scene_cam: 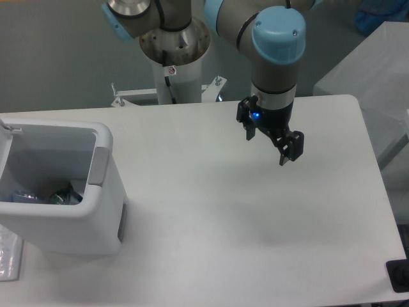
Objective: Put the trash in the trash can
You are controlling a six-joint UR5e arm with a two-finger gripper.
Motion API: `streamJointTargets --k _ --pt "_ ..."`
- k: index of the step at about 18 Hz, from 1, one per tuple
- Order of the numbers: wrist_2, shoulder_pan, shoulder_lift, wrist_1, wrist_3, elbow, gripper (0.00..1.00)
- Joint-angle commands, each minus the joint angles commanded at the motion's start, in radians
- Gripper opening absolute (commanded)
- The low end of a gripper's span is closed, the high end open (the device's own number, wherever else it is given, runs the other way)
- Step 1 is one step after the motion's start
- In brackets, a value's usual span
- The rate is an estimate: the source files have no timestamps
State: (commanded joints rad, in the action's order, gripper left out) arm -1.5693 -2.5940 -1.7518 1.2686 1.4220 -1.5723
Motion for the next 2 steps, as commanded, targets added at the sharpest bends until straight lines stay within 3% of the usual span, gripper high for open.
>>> streamJointTargets --k 2 --pt "0.002 0.0 0.0 0.0 -0.005 0.0 1.0"
